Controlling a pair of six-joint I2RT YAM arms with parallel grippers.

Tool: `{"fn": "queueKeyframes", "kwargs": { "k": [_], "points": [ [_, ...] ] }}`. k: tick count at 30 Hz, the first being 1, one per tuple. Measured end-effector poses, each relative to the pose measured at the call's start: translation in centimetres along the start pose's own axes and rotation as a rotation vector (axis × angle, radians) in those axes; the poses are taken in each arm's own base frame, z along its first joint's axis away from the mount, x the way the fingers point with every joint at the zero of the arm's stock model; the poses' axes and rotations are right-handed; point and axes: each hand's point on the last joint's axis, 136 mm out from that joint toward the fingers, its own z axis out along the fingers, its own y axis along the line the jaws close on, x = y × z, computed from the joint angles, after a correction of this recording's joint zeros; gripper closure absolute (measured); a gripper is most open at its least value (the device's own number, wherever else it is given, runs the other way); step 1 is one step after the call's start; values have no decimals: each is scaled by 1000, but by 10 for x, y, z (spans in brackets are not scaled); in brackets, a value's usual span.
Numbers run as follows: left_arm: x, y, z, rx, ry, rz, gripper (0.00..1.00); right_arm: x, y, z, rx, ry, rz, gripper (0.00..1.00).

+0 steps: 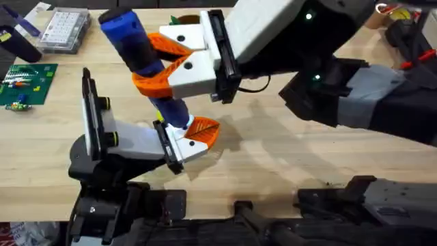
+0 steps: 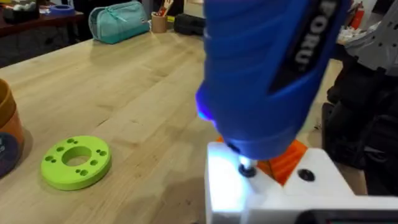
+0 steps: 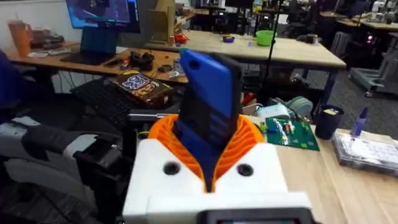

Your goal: Pick up the gripper from the table and insert it into the empty holder that is missing its gripper. Then pick up a screw, insert it into the mounting hole, and use the screwdriver to tighten it. Finally, clean up the table by picking up the vegetable and placing it into the bucket.

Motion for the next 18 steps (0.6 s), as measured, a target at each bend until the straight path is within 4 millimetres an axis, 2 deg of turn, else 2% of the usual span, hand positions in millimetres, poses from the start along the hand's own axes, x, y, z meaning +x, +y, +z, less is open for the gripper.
{"fn": "queueKeyframes", "kwargs": {
  "k": [18],
  "points": [
    [-1, 2, 0, -14, -2, -4, 987, -5, 0, 4, -19, -18, -16, 973]
  ]
}}
